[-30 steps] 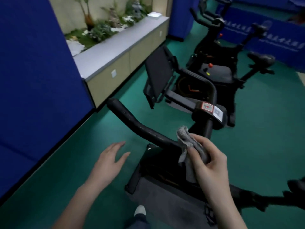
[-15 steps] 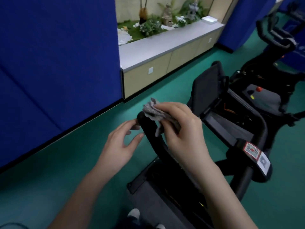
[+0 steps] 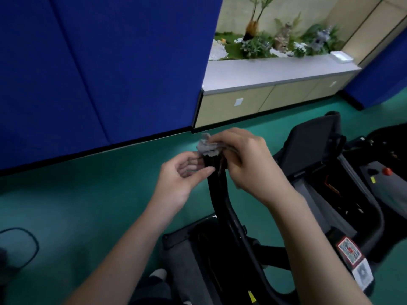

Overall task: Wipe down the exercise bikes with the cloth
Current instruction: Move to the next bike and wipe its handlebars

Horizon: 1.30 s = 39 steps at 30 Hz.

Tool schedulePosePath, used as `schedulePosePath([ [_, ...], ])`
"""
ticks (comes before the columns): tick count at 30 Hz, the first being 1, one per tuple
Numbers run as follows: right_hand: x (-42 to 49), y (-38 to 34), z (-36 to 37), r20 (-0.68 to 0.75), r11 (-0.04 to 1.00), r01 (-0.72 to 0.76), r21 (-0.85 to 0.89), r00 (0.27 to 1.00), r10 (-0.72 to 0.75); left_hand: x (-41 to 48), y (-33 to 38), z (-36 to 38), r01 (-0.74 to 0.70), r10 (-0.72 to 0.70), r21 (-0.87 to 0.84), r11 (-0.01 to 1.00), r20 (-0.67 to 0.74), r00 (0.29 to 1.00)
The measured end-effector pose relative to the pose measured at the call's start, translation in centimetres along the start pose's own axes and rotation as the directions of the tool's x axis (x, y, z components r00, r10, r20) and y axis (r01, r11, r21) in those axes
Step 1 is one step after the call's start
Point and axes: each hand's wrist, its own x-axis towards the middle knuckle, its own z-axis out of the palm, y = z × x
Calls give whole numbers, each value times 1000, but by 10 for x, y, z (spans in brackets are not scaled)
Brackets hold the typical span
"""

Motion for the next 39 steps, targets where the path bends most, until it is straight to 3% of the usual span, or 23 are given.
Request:
schedulePosePath([
  [3,16,-8,-4,190,983,175,-63,969,-160,3,1,0,-3,3,-36,999,7,1000],
  [5,23,-8,-5,221,992,117,-51,970,-103,3,-2,-1,14,-15,-67,998,-5,1000],
  [8,21,-3,-4,142,996,-88,10,986,85,0,-5,1,47,-50,-86,995,-29,998],
  [12,11,-5,12,-6,947,-285,146,957,289,1,-5,1,47,-51,-88,995,-38,998],
  [15,1,-10,24,-129,915,-320,244,925,358,1,-5,1,44,-48,-93,995,-35,998],
  [18,-8,-8,29,-158,882,-359,303,894,418,1,-3,1,40,-43,-86,995,-27,999],
  [26,-56,-2,45,-181,859,-445,252,851,493,3,-2,-2,47,-48,-81,996,-5,999],
  [29,-81,-5,45,-193,863,-459,210,846,497,6,-4,-4,66,-64,-99,993,20,998],
  [32,-86,-12,42,-408,896,-409,174,798,444,7,-6,-5,88,-82,-124,988,54,995],
  [34,-74,-15,41,-542,945,-300,134,776,323,5,-8,-6,113,-103,-135,984,80,991],
  [36,-64,-15,45,-532,974,-216,63,819,216,2,-10,-6,133,-118,-138,981,113,987],
  [39,-80,-13,59,-449,984,-179,13,878,165,2,-13,-8,135,-118,-144,980,118,986],
])
